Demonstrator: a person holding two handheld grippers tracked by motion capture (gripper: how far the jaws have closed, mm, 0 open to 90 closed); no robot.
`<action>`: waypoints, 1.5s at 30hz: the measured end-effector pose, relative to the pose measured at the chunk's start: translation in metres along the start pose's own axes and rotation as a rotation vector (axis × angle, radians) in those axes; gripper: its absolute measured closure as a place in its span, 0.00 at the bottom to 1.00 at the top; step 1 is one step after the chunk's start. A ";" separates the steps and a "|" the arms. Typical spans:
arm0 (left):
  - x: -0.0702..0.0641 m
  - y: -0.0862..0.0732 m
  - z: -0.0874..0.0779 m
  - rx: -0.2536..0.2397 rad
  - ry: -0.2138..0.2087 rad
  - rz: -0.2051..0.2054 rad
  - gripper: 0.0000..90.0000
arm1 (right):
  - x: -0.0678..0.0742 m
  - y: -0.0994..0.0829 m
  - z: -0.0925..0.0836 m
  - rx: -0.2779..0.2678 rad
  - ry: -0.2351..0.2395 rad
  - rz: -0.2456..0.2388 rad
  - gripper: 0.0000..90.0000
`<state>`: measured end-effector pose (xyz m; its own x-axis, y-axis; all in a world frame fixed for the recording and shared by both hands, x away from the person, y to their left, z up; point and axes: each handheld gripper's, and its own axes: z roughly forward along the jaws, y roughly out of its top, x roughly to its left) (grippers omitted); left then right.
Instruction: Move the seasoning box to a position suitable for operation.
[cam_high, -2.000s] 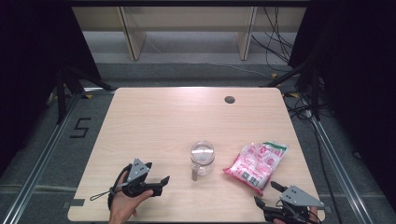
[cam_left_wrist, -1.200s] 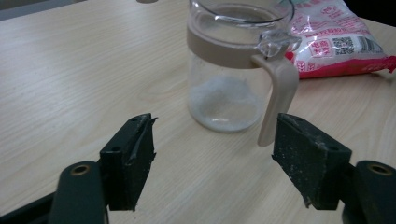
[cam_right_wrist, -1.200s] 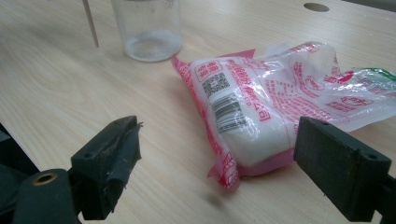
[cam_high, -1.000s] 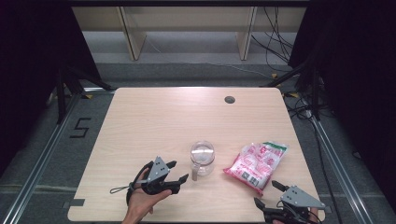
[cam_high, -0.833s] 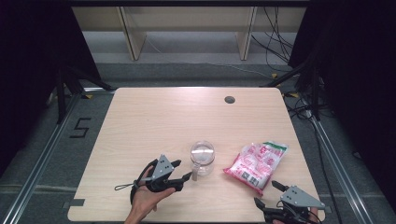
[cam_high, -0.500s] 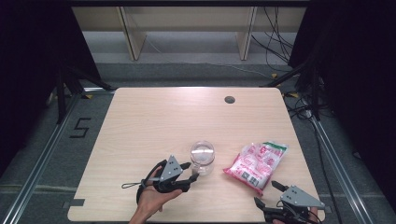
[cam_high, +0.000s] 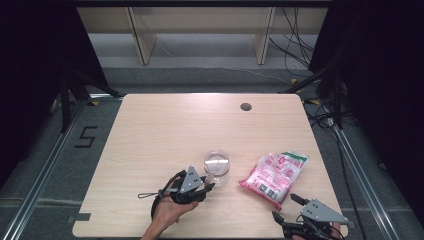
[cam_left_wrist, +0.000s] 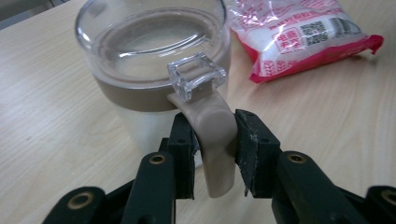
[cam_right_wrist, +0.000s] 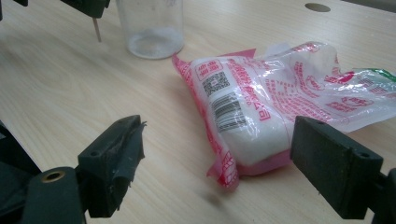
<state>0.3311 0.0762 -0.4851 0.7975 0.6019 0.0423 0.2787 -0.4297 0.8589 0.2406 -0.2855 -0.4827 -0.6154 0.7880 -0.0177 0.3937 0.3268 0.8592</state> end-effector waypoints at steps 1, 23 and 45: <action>0.003 0.000 0.000 0.000 0.000 -0.009 0.77 | 0.000 0.000 0.000 0.000 0.000 0.000 0.20; 0.041 -0.004 0.011 0.001 0.104 -0.016 0.80 | 0.000 -0.001 0.001 0.008 0.005 0.012 0.21; 0.049 -0.008 0.004 0.006 0.101 -0.022 0.82 | -0.003 -0.001 0.000 0.002 0.013 0.018 0.21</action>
<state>0.3706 0.1064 -0.4922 0.7329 0.6762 0.0751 0.2994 -0.4196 0.8569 0.2418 -0.2879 -0.4839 -0.6170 0.7869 0.0046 0.4063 0.3136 0.8582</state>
